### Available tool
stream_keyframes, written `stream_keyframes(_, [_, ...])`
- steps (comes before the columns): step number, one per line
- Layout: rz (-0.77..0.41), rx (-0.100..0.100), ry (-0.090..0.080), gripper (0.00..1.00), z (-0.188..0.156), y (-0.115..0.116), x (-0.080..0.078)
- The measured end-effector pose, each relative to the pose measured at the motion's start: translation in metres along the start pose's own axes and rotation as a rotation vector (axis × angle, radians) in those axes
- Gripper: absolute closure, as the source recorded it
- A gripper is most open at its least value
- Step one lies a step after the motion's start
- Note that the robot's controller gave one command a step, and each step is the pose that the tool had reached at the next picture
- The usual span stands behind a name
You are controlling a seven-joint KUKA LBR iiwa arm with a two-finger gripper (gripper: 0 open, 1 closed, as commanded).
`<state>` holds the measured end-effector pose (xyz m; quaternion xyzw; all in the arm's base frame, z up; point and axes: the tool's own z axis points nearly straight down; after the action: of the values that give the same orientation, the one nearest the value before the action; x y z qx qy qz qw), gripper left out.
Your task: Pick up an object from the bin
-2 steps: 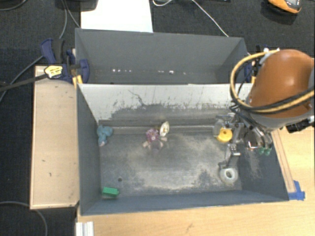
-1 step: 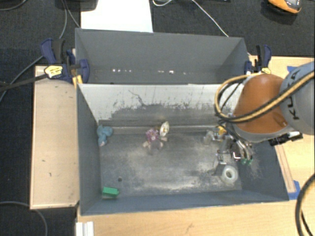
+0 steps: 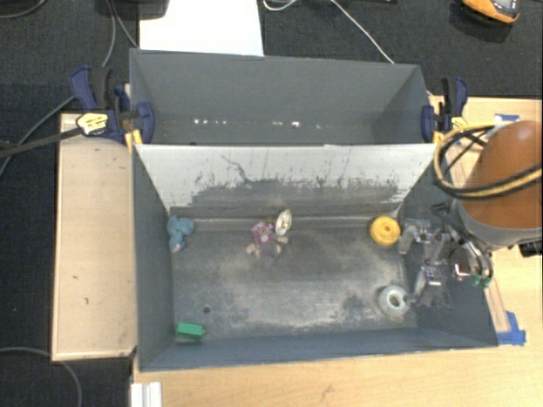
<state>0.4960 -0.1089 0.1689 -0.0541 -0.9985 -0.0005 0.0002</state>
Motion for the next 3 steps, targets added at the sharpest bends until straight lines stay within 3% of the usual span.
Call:
stream_keyframes(1, [-0.337, 0.002, -0.009, 0.0, 0.068, -0.015, -0.001])
stream_keyframes(2, [0.159, -0.001, 0.0, 1.0, 0.085, -0.016, -0.001])
stream_keyframes(3, [0.156, 0.0, 0.0, 0.0, 0.084, -0.017, -0.001])
